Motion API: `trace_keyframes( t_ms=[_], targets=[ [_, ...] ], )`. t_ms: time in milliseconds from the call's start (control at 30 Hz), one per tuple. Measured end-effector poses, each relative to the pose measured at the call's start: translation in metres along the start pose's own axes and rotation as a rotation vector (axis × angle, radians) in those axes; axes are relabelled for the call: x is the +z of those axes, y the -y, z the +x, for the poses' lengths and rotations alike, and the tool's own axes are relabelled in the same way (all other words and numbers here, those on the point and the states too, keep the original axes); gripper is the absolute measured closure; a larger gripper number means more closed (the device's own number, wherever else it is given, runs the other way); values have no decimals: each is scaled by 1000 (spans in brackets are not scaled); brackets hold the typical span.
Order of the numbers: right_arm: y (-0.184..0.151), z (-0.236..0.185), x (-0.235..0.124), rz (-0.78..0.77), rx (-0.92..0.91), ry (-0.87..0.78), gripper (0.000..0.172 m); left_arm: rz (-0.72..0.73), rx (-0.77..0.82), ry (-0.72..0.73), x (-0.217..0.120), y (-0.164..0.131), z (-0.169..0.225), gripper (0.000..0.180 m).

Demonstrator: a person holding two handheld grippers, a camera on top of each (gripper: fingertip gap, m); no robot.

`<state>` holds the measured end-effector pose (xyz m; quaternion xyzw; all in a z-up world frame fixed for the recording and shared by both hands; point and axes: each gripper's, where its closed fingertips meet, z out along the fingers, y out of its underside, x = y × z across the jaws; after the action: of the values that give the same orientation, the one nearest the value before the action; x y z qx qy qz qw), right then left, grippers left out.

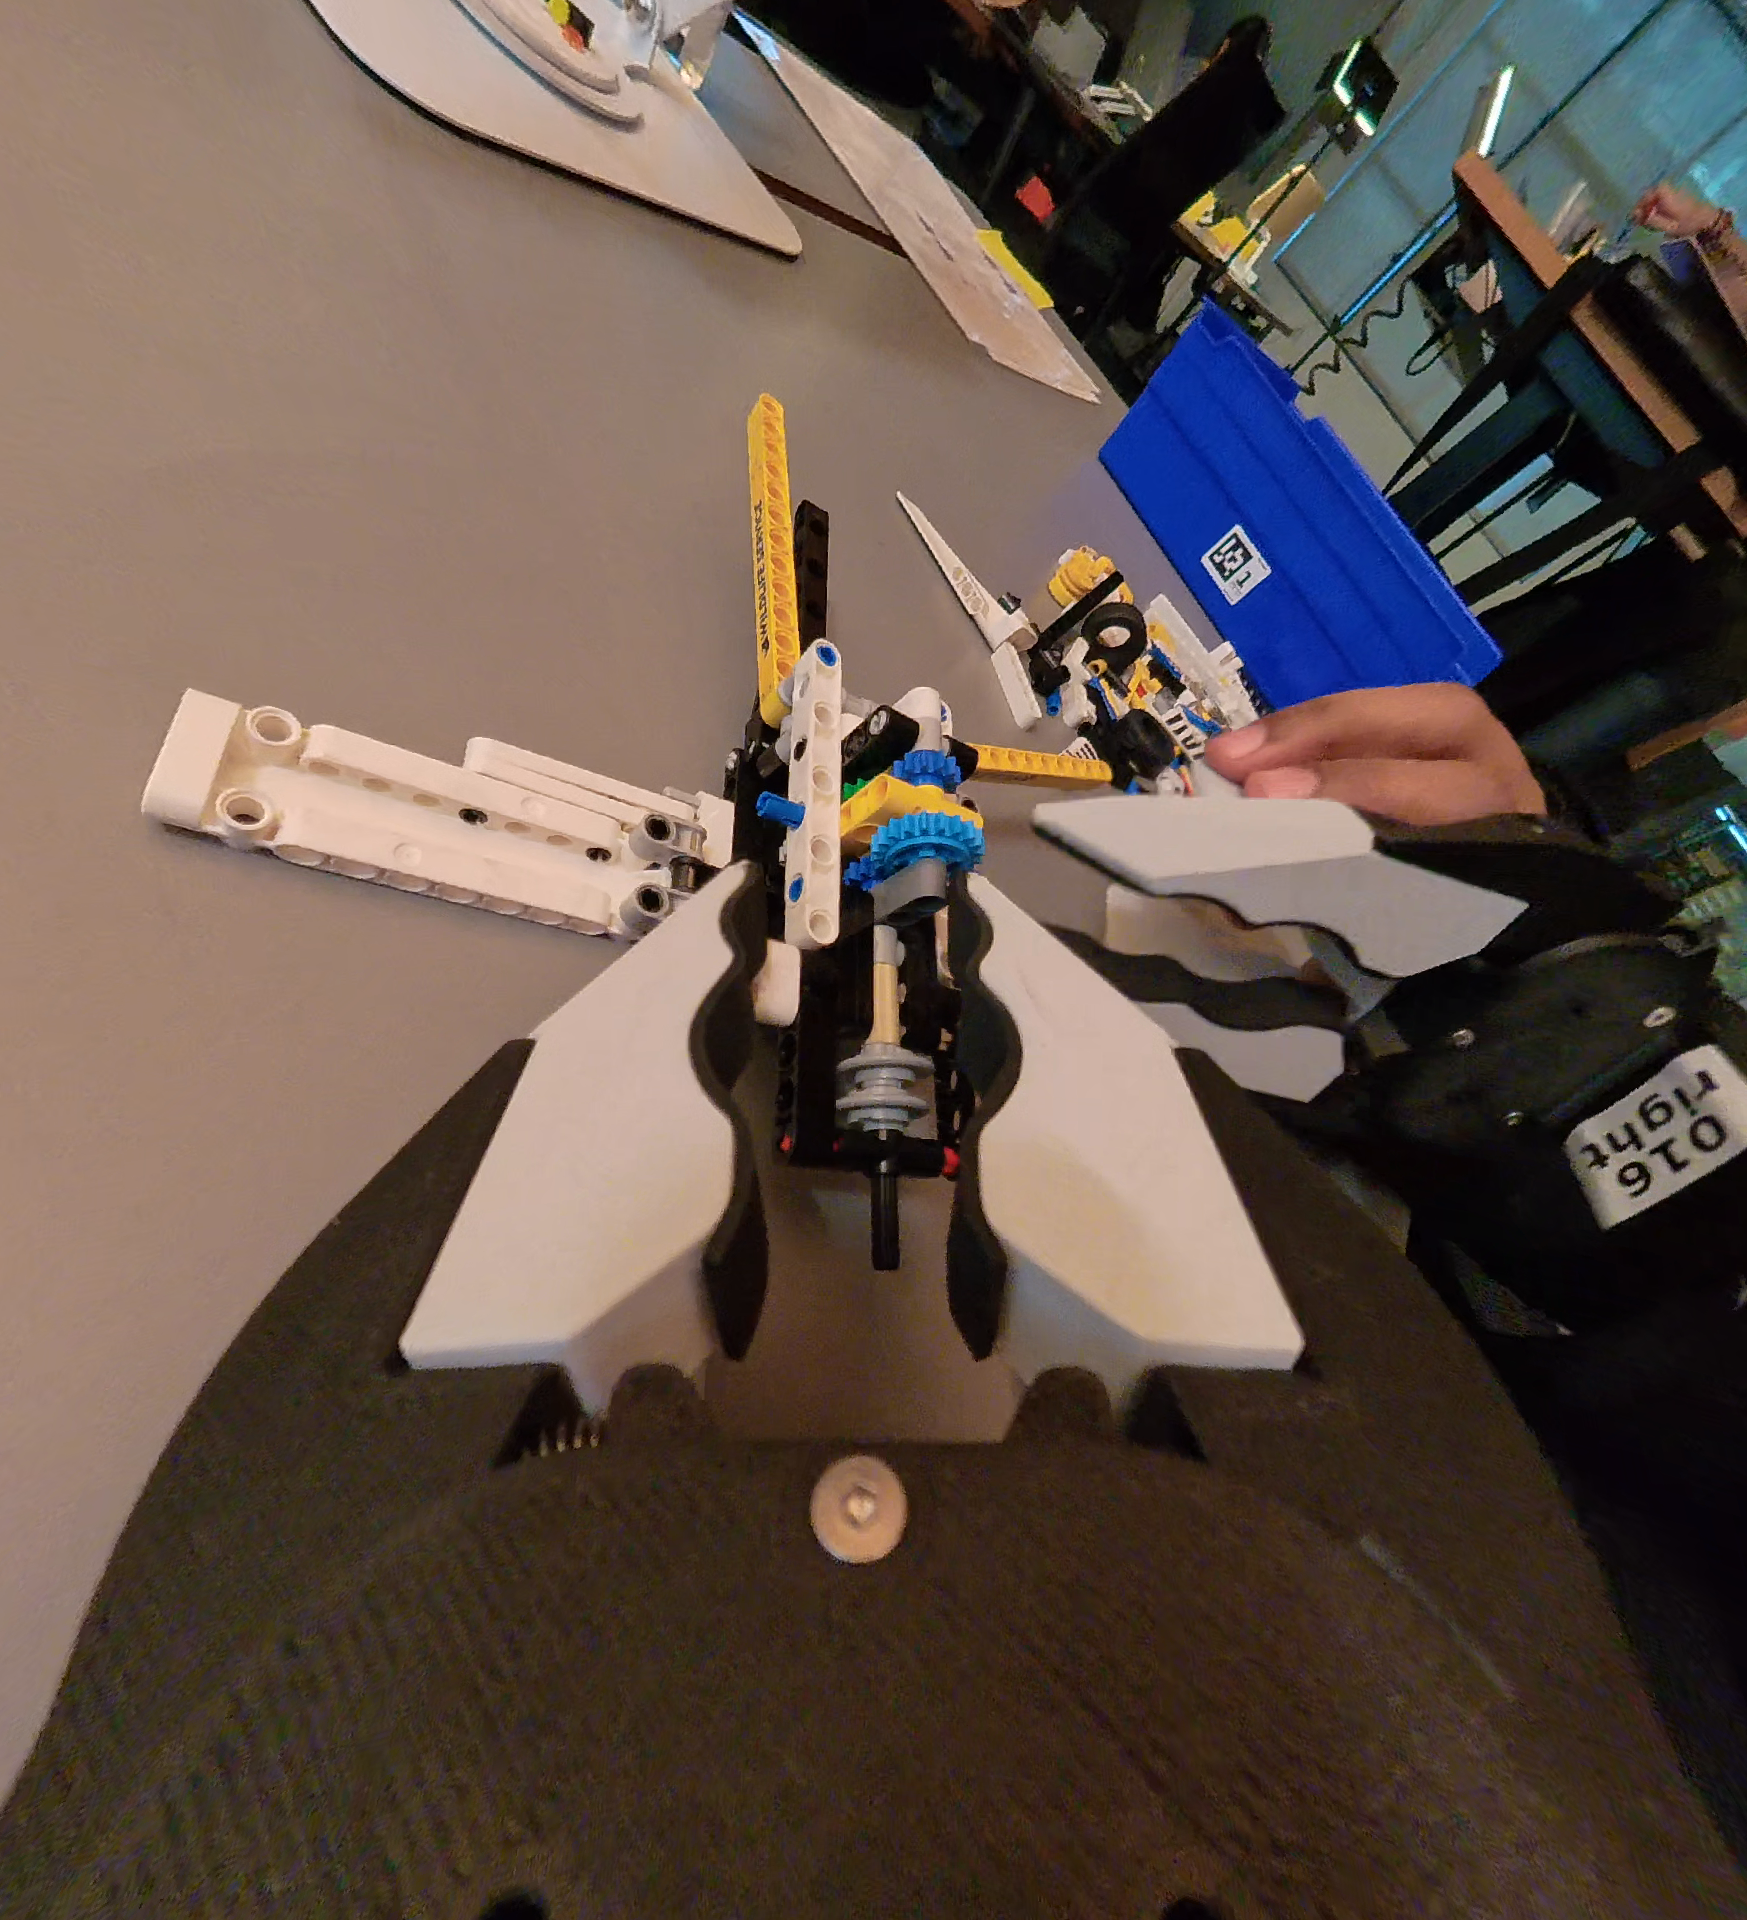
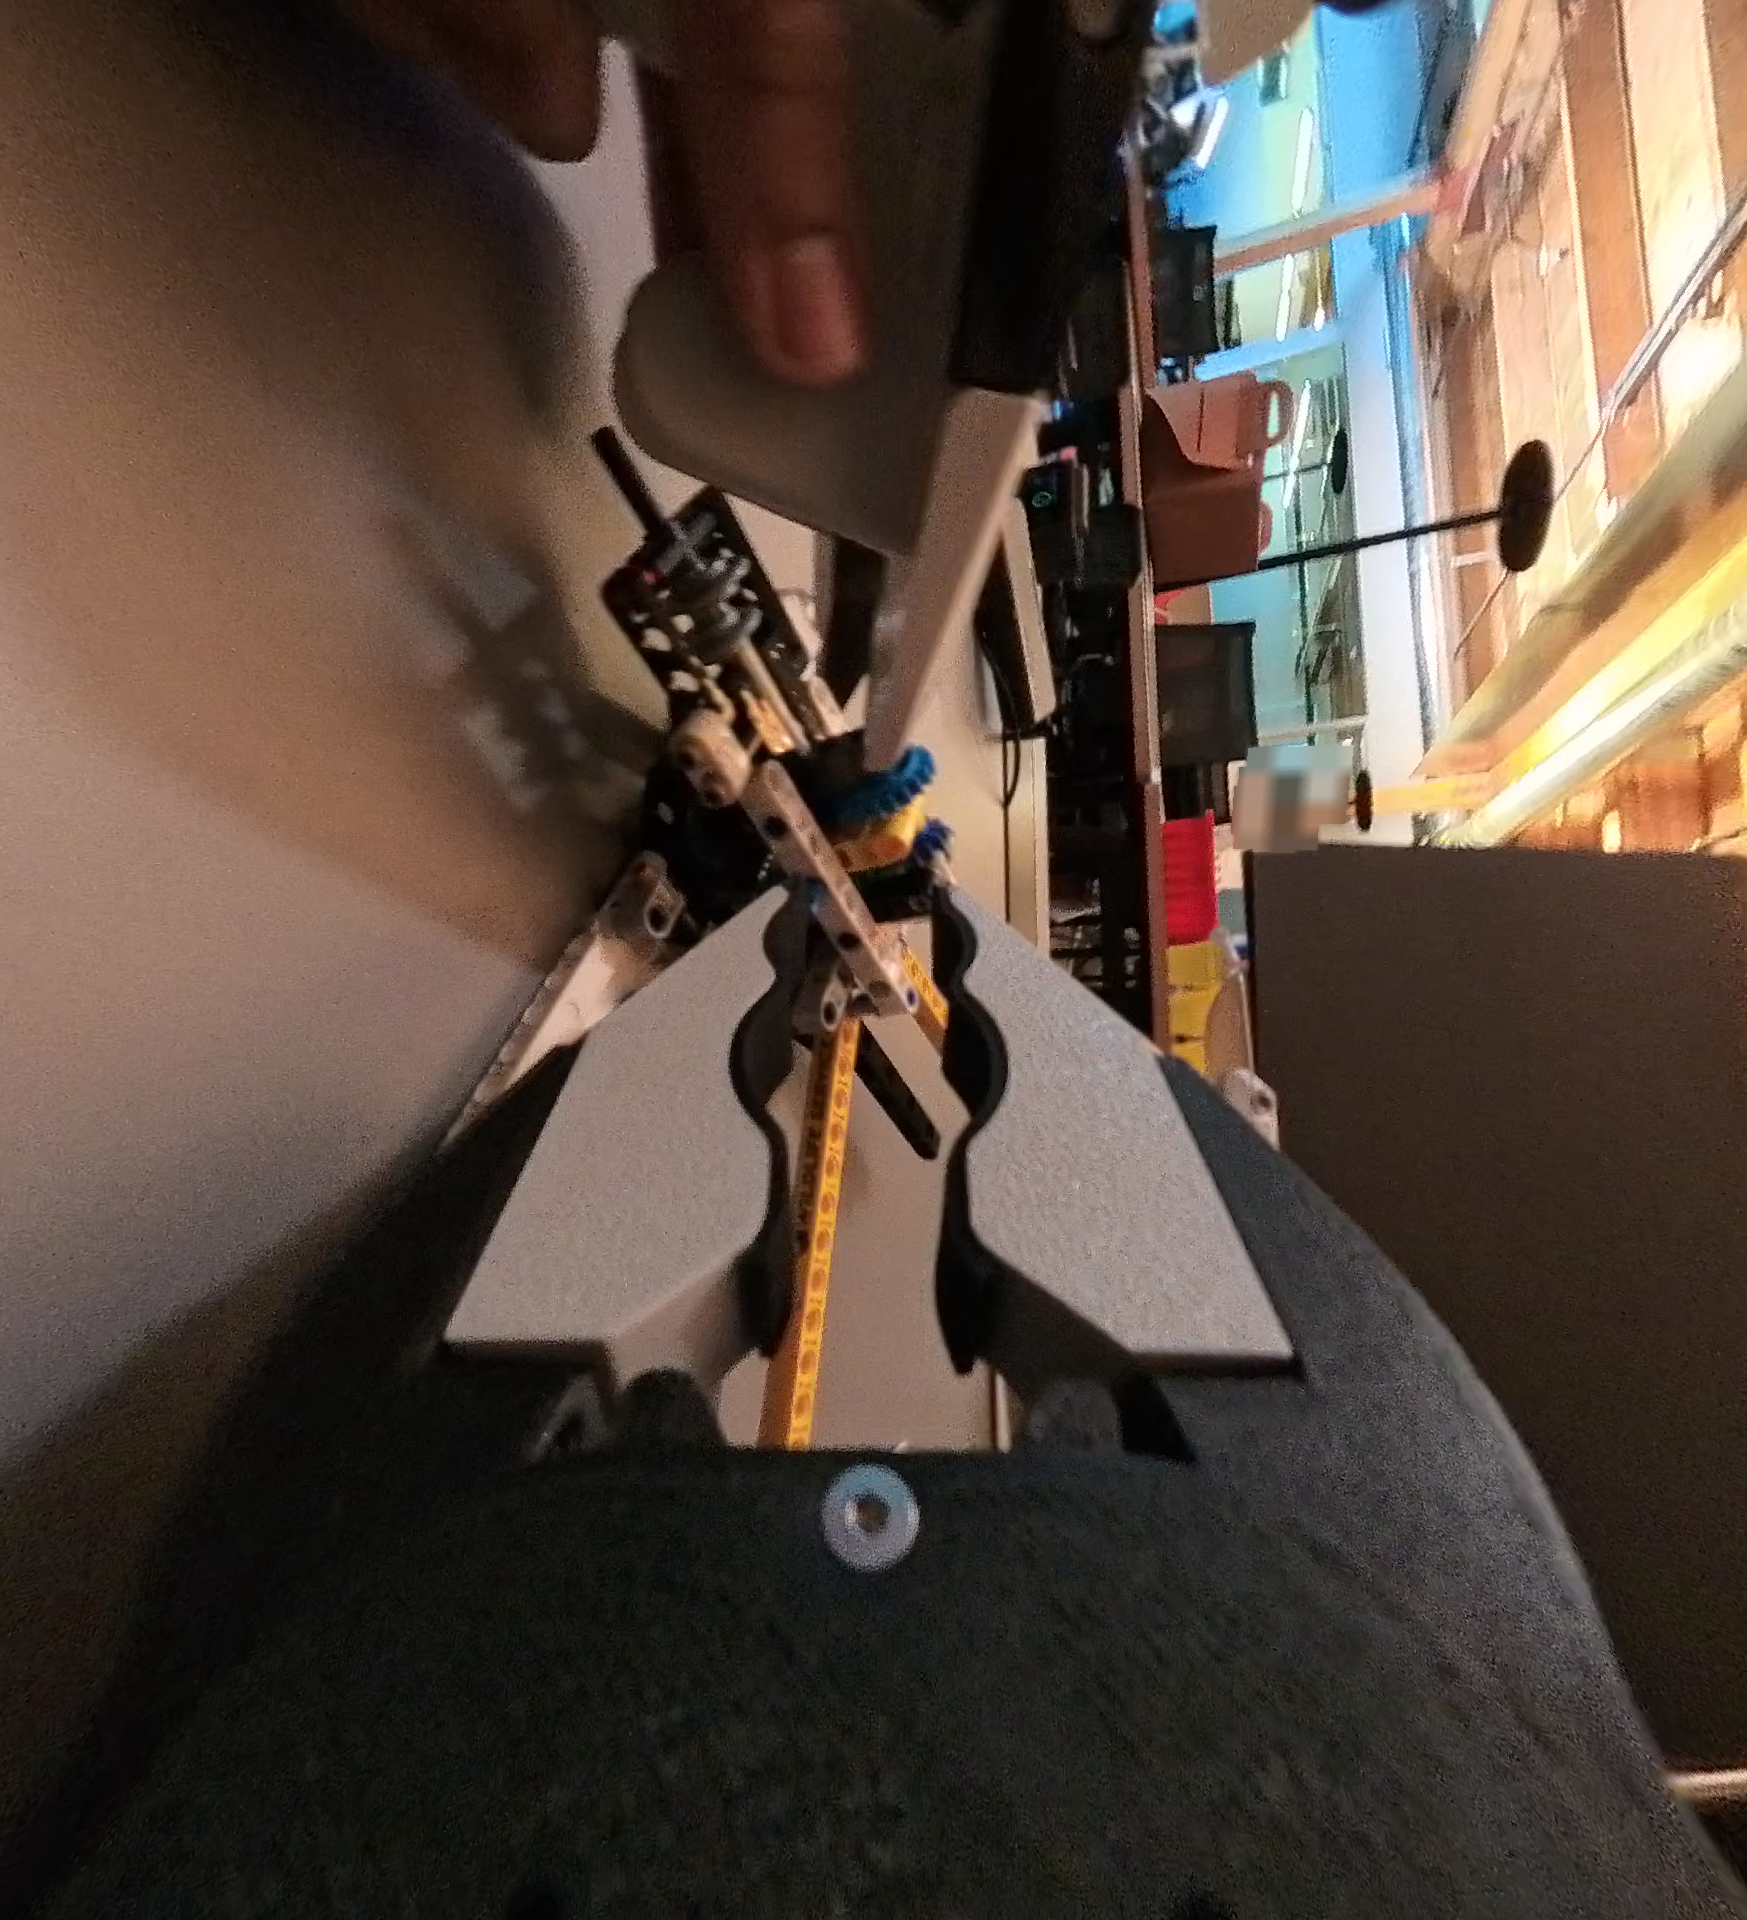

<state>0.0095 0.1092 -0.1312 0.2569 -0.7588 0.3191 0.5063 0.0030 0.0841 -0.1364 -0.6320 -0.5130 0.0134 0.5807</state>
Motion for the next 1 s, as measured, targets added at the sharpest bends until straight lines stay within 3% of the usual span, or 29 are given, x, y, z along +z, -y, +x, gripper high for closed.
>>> trace_keyframes(
  t_ms=[467, 733, 1000],
  targets=[
    [6, -20, 18, -20, -246, 8, 159, -10, -14, -32, 1, -4, 6, 154],
    [9, -18, 15, 4, -259, -38, 162, 7, -33, -23, -2, -4, 5, 149],
    [11, -20, 14, 21, -259, -40, 163, -60, 133, 68, -9, -13, 12, 135]
  ],
)
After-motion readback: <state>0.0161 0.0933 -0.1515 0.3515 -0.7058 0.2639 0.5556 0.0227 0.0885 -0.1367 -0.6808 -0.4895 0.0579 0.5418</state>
